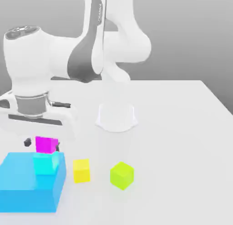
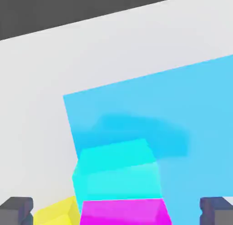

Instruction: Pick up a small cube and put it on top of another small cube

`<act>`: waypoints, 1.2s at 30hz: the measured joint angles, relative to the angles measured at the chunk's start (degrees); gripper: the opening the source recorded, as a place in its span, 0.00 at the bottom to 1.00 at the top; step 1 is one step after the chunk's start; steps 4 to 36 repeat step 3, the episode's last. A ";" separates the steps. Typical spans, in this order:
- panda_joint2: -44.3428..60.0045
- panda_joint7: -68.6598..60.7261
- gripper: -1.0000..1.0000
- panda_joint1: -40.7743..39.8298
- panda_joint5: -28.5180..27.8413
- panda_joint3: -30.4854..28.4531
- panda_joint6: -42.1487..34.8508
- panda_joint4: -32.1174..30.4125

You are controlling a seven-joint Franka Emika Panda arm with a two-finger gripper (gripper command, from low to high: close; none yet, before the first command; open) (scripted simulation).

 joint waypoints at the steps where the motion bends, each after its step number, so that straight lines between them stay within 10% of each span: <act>1: -1.29 0.44 1.00 -0.05 -0.57 0.02 -1.58 0.33; 36: -4.76 1.51 1.00 -0.40 -1.98 0.35 -5.85 1.24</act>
